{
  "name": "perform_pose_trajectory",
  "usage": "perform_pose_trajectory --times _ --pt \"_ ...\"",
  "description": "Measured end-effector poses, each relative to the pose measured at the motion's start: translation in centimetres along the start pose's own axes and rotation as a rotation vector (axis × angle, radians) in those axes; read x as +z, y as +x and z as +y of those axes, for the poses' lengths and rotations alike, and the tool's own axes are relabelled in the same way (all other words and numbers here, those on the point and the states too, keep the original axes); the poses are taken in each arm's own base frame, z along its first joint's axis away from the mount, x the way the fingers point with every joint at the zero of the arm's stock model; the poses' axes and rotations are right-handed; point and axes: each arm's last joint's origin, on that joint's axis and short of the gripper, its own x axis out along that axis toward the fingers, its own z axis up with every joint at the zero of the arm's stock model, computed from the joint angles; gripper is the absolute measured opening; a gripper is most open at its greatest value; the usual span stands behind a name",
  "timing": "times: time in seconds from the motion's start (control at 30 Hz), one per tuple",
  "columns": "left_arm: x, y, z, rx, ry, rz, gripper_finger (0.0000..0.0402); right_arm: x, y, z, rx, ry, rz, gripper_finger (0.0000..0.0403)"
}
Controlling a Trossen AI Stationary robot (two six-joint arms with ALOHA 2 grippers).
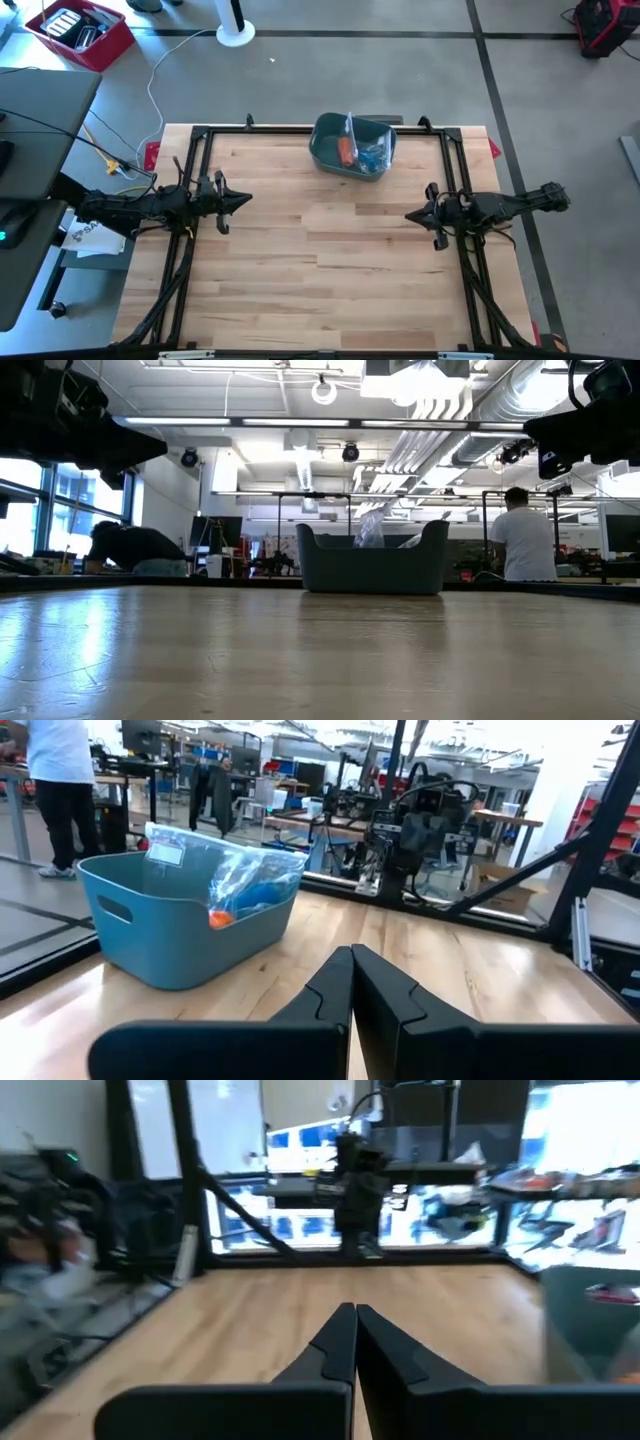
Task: Roll bandage
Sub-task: Return to home position
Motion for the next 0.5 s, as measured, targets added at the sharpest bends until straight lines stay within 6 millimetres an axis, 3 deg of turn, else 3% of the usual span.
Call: perform_pose_trajectory --times 0.23,0.5 --pt "0.0 0.0 0.0 0.0 -0.013 0.0 0.0005 0.0 0.1 -0.9 -0.116 0.006 -0.004 0.0" --pt "0.0 0.0 0.0 0.0 -0.013 0.001 0.0005 -0.2 0.2 -2.3 -0.123 0.016 0.024 0.0"
